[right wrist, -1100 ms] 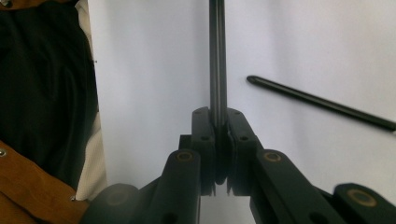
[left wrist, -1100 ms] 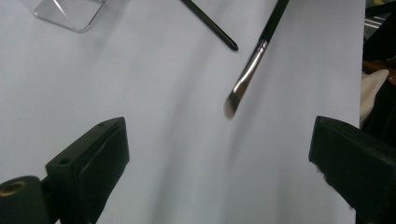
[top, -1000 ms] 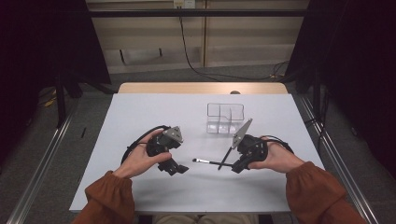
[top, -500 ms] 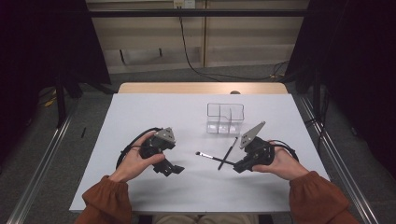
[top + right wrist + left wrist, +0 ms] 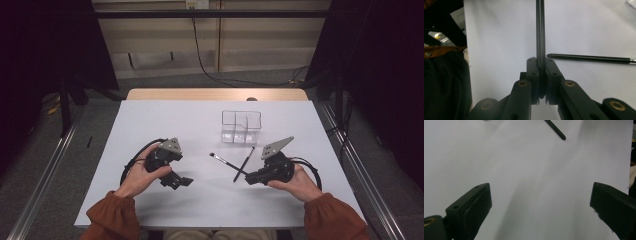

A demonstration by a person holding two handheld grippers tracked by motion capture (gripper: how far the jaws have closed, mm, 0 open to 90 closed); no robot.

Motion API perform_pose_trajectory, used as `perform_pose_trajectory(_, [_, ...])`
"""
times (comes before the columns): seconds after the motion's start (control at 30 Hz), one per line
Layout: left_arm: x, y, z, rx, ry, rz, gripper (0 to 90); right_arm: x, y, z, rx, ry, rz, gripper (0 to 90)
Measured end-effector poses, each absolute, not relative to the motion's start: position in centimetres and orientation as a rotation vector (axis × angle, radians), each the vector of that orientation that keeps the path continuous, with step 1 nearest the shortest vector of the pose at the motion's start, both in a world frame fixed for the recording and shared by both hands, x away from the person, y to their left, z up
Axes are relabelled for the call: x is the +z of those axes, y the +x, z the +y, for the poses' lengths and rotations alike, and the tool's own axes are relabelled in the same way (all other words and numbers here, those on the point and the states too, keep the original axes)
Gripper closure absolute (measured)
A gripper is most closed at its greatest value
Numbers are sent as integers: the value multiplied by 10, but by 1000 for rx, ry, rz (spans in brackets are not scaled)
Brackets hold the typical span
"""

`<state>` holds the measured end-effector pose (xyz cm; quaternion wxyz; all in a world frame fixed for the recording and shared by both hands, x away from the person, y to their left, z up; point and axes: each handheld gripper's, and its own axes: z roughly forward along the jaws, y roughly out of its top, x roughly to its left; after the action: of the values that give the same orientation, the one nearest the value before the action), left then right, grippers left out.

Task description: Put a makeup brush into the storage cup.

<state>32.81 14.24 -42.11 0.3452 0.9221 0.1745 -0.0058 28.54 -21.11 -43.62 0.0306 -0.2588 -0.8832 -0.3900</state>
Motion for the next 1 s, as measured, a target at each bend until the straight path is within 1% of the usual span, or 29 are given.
perform_pose_trajectory(0.5, [-429, 326, 144, -6, 2412, 468, 40, -432, 272, -209, -1526, -848, -2682, 837])
perform_pose_trajectory(0.73, [-429, 324, 146, 12, 2410, 454, 40, -432, 271, -207, -1589, -870, -2693, 838])
perform_pose_trajectory(0.93, [-431, 322, 146, 10, 2348, 479, 39, -428, 271, -206, -1624, -870, -2693, 838])
perform_pose_trajectory(1.0, [-429, 321, 146, 32, 2318, 485, 39, -427, 271, -207, -1642, -875, -2692, 838])
